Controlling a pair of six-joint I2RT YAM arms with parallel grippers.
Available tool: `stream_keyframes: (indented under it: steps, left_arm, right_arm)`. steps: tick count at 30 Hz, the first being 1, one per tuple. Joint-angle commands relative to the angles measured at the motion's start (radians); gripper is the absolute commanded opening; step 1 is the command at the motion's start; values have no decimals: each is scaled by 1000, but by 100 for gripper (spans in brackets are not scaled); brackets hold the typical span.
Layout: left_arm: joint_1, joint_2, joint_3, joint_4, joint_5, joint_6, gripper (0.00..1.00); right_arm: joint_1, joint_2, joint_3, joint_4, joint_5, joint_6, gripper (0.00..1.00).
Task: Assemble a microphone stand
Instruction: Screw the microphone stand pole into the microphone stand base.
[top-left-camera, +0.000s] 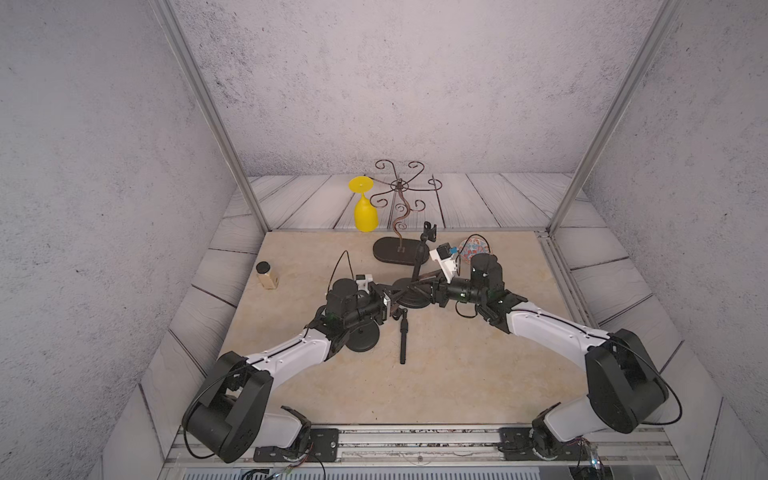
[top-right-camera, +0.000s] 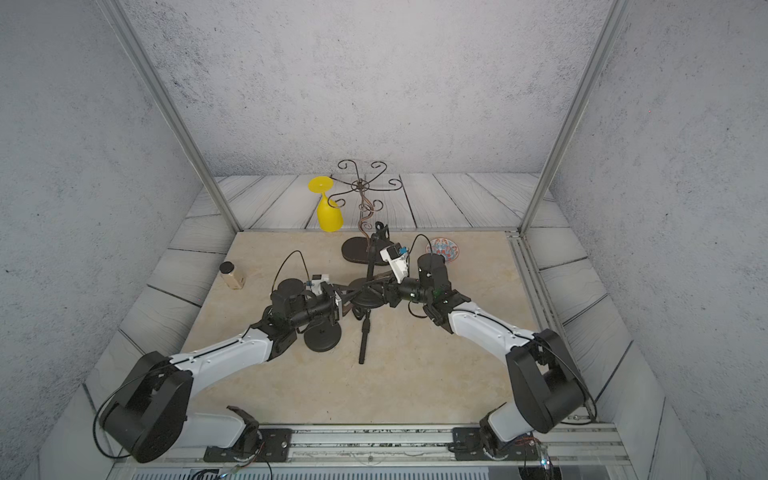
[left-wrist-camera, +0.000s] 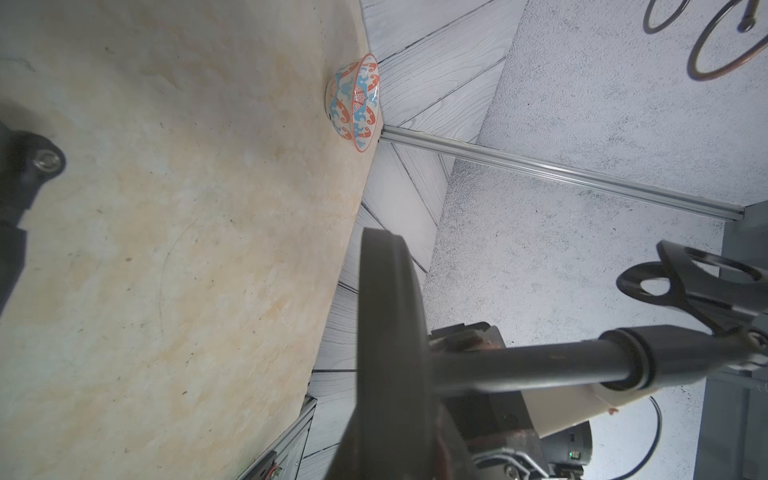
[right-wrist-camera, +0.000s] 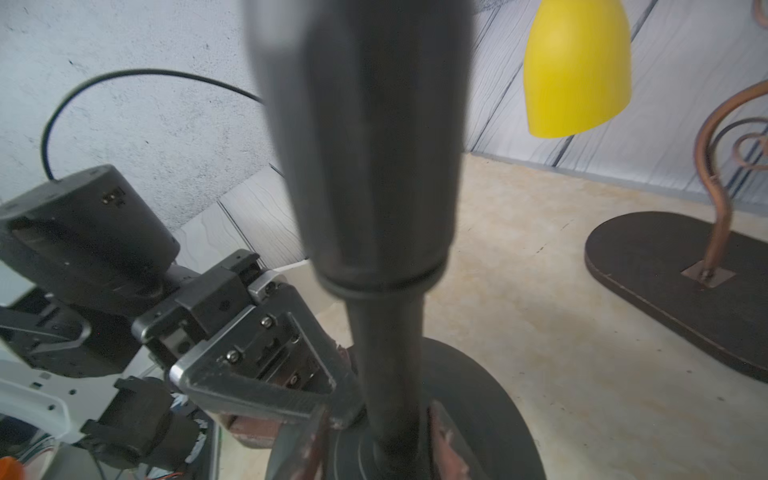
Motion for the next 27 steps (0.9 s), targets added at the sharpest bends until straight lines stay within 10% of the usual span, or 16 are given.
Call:
stream_keyframes:
  steps: [1, 8, 19, 27]
  left_arm:
    - [6, -32, 15, 79, 14, 5, 0]
    - [8, -32, 12, 78, 10, 8, 0]
    - [8, -10, 13, 104, 14, 5, 0]
    - [12, -12, 9, 105, 19, 5, 0]
  right_arm:
    - [-6, 37, 42, 25, -73, -17, 29]
    - [6, 49, 11, 57, 51, 78, 0]
    - [371, 29, 229, -349, 1008, 447, 0]
    - [454, 86, 348, -483, 1132, 550, 8]
